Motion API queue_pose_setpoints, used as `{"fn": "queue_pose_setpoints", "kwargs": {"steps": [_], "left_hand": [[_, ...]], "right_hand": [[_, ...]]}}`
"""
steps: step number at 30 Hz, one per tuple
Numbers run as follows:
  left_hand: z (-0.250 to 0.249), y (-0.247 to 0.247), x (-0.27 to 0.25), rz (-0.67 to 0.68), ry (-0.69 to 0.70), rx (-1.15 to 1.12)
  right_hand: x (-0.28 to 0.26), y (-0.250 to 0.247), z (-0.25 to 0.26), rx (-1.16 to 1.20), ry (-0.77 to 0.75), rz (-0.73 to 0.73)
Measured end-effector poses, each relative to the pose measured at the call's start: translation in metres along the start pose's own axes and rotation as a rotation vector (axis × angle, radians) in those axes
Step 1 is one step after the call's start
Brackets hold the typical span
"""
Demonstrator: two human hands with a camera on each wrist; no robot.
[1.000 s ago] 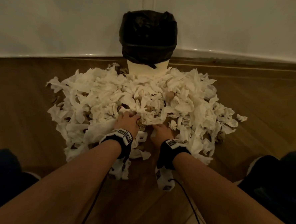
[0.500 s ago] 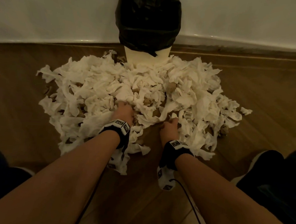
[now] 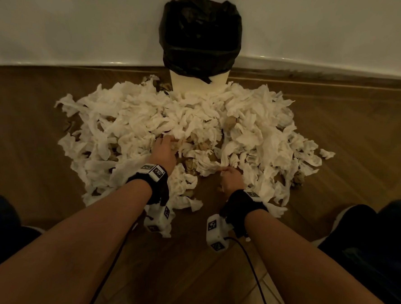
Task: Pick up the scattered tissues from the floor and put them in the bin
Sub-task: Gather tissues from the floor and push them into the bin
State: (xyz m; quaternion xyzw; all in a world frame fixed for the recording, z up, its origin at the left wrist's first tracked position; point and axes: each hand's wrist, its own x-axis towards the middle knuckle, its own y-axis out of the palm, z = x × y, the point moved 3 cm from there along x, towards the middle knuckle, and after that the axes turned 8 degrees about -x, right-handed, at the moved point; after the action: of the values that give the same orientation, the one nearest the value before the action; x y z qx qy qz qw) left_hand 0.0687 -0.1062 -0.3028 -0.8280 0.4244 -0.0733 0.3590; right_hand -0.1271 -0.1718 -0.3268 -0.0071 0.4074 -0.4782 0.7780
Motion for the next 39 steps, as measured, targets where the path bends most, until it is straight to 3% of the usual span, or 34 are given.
{"fn": "queue_pose_setpoints", "kwargs": {"steps": [7,14,21,26,29,33,35,39], "left_hand": [[-0.011,-0.010,-0.008,-0.003,-0.101,-0.249],[-0.024,-0.028,-0.014,0.020,-0.121,-0.160],[-0.047,-0.042,-0.028,0.034,-0.130,-0.452],[-0.062,-0.057,-0.031,0.055,-0.278,-0.735],[-0.077,-0.072,-0.034,0.092,-0.221,-0.581],[-0.097,-0.098,-0.030,0.032,-0.077,-0.302],[-0.111,-0.109,-0.028,0.009,-0.017,-0.311],[-0.130,-0.127,-0.025,-0.057,-0.024,-0.387]], "right_hand": [[-0.013,0.003,0.003,0.263,0.149,0.101],[-0.031,-0.011,0.015,0.428,0.150,0.169],[-0.044,-0.034,0.034,0.462,0.150,0.191],[-0.068,-0.048,0.059,0.501,0.081,0.235],[-0.078,-0.056,0.079,0.390,-0.011,0.244],[-0.095,-0.068,0.112,0.249,-0.136,0.262],[-0.094,-0.071,0.126,0.322,-0.128,0.267],[-0.096,-0.077,0.151,0.443,-0.154,0.245]]}}
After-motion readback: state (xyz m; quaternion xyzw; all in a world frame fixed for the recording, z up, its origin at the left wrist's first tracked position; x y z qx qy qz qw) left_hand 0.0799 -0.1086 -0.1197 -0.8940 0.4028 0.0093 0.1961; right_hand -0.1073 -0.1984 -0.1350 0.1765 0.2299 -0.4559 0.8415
